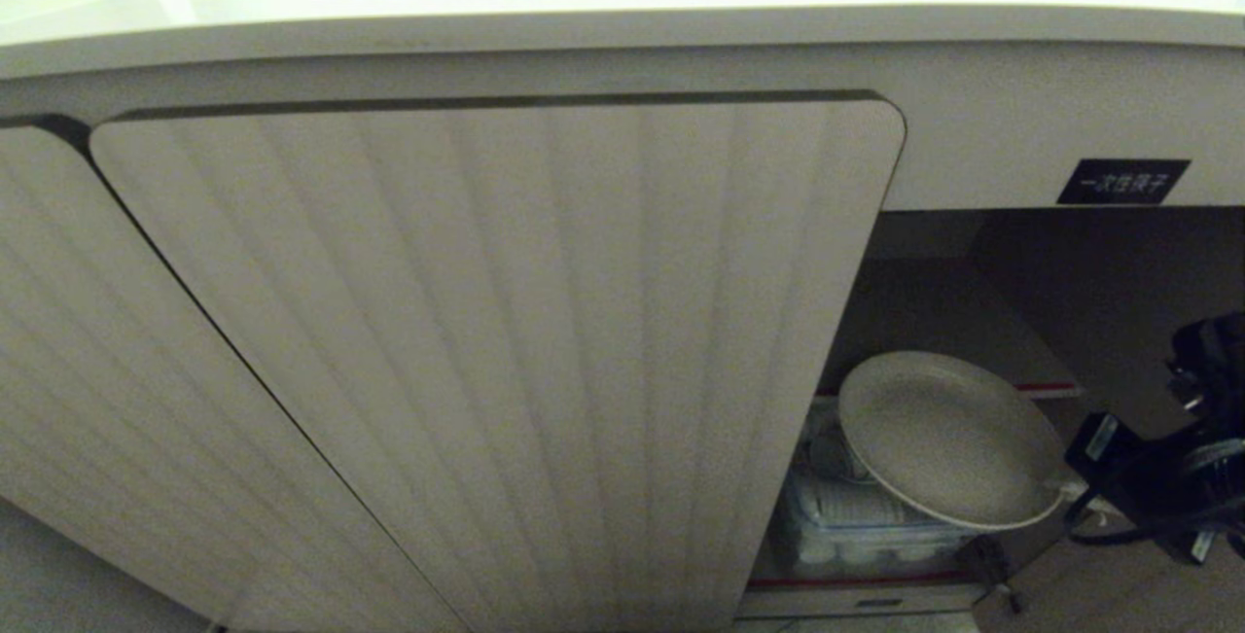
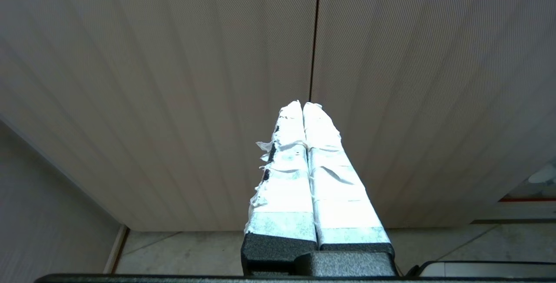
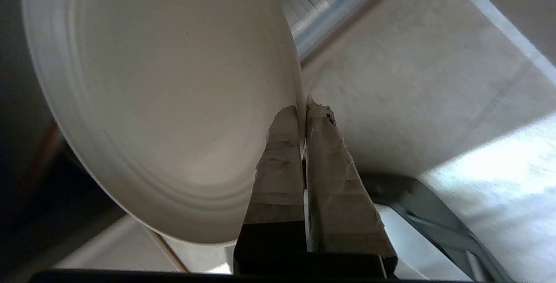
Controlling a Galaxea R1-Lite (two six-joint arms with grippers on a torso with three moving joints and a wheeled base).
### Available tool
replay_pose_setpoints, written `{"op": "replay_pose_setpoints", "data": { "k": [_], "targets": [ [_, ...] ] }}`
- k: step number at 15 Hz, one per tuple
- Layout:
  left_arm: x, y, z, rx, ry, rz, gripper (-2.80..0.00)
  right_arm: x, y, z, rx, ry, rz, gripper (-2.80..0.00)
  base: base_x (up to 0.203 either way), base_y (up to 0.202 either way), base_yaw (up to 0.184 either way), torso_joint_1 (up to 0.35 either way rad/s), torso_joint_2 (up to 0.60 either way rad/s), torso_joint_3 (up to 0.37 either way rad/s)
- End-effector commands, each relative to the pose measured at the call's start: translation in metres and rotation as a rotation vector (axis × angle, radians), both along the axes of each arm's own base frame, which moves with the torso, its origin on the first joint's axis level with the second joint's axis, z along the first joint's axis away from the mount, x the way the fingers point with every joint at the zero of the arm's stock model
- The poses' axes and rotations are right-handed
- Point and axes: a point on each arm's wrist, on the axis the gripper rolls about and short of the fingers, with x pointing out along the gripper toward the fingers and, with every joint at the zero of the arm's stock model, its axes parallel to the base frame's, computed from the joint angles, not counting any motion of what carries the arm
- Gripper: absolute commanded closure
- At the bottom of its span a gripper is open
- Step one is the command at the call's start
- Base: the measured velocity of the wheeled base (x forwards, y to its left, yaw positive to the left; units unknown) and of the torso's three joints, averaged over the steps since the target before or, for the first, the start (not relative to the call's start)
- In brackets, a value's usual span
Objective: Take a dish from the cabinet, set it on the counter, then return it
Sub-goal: Put it back into the cabinet
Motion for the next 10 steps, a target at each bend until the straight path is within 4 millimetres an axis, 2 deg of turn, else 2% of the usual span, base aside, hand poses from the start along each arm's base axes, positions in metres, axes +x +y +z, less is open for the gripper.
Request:
{"op": "replay_pose_setpoints", "data": {
  "k": [1, 10],
  "targets": [
    [0.000, 0.000, 0.000, 0.000, 0.000, 0.000, 0.00, 0.007, 0.000, -0.003, 0.014, -0.006, -0.015, 0.00, 0.000, 0.000, 0.000, 0.000, 0.00, 0.000],
    [0.000, 0.000, 0.000, 0.000, 0.000, 0.000, 0.00, 0.031, -0.002, -0.005, 0.062, -0.021, -0.073, 0.00, 0.000, 0.000, 0.000, 0.000, 0.00, 0.000]
  ]
}}
